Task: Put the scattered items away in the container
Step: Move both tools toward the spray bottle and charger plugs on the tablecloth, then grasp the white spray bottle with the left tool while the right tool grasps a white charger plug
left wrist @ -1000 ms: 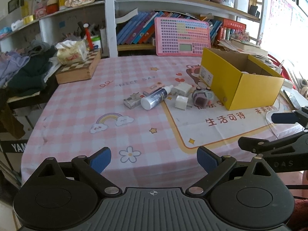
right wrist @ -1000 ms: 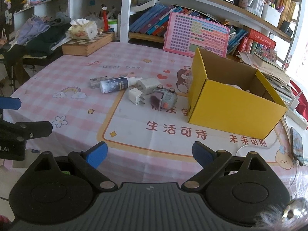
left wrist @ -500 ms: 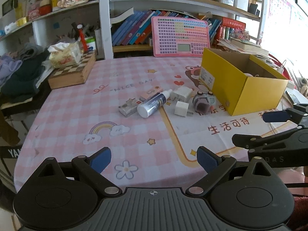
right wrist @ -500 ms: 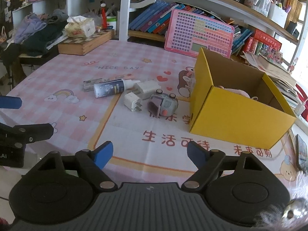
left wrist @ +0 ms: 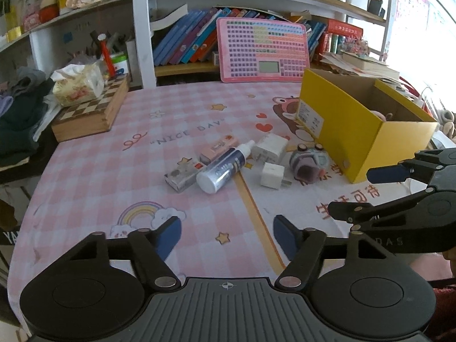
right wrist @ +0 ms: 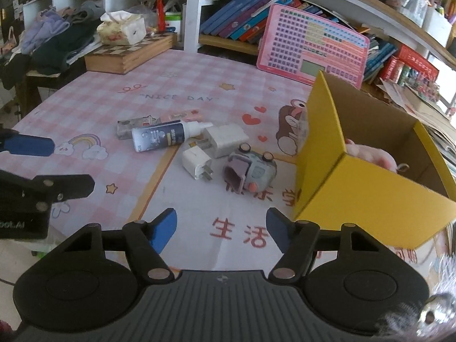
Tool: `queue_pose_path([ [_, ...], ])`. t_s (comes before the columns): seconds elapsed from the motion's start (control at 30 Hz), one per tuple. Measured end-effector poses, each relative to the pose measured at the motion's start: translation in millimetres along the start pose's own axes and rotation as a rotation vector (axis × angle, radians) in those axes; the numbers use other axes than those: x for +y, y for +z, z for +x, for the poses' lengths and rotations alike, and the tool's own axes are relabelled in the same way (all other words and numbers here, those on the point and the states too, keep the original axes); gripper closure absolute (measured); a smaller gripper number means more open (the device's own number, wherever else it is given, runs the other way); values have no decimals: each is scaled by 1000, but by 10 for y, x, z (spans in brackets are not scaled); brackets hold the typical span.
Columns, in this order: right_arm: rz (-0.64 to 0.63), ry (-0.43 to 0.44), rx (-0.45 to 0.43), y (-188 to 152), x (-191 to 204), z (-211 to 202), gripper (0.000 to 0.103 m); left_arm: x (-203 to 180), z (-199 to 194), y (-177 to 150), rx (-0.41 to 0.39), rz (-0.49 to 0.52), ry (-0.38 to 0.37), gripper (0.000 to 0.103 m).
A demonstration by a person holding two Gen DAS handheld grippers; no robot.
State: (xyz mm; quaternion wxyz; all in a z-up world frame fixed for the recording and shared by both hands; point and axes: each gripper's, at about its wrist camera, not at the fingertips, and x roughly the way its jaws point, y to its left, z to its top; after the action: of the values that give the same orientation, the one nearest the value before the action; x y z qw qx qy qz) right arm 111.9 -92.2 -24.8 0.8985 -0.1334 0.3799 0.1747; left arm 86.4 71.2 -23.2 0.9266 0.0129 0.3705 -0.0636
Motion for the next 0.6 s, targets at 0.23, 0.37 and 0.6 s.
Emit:
queue_pose_path([
  [0.23,-12,34,17,156,-47,204,46,102,216,200,4,2,6,48],
  [0.37,-33,62,22,239,-46,312,48,141,339,293,12,15,7,48],
  [0.6,-84,126,29,380,13,496,54,209,598,449,36,43,-4,50],
])
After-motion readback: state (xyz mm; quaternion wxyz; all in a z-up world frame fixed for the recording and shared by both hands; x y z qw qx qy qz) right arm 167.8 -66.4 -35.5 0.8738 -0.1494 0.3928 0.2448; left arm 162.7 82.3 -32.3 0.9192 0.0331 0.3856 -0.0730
